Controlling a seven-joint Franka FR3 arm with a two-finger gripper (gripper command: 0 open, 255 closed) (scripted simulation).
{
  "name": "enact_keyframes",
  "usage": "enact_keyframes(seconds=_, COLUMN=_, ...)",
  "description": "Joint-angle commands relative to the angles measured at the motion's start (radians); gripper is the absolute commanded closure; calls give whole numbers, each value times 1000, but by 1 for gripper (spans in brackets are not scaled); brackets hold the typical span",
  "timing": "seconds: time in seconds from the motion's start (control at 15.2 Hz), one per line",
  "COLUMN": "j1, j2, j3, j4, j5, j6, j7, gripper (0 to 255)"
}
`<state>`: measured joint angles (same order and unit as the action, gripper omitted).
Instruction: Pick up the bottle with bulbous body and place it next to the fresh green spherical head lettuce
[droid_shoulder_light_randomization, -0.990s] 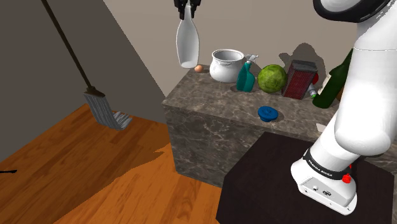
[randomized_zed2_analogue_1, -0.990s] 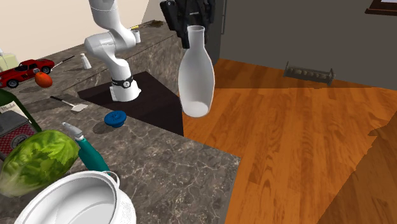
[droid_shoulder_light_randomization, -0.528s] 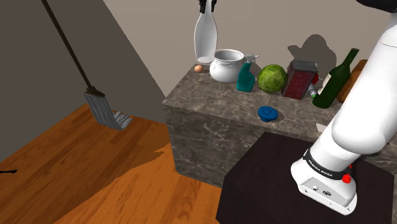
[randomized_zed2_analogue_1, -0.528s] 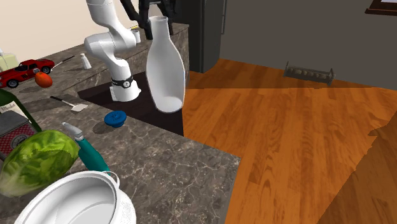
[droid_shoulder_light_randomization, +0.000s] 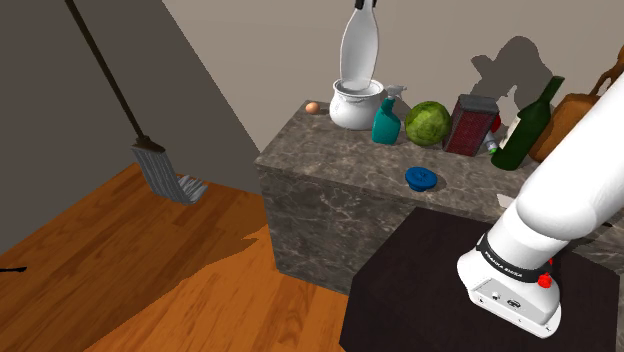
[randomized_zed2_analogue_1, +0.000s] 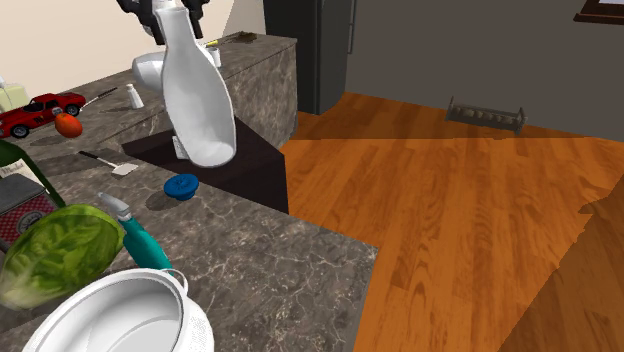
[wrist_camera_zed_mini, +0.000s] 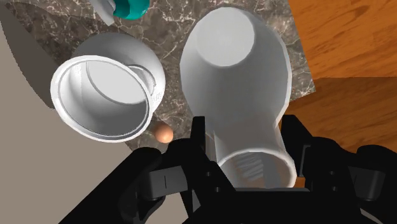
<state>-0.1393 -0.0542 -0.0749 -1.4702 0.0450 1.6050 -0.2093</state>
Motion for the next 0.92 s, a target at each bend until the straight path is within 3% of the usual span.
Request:
enact_keyframes(seconds=0.0, j1=-19, j2=-23, j3=-22, j4=-10, j5=5, j6=-15, j7=-41, gripper=255)
enact_keyframes(seconds=0.73, j1=-127, j2=-111, j3=-172, j4=-3, j5=18, j6=-126, j7=-292, gripper=255)
enact_keyframes(seconds=0.86, j1=-126, j2=-128, j3=-170, j4=-51, j5=13, j6=-94, j7=-291, gripper=255)
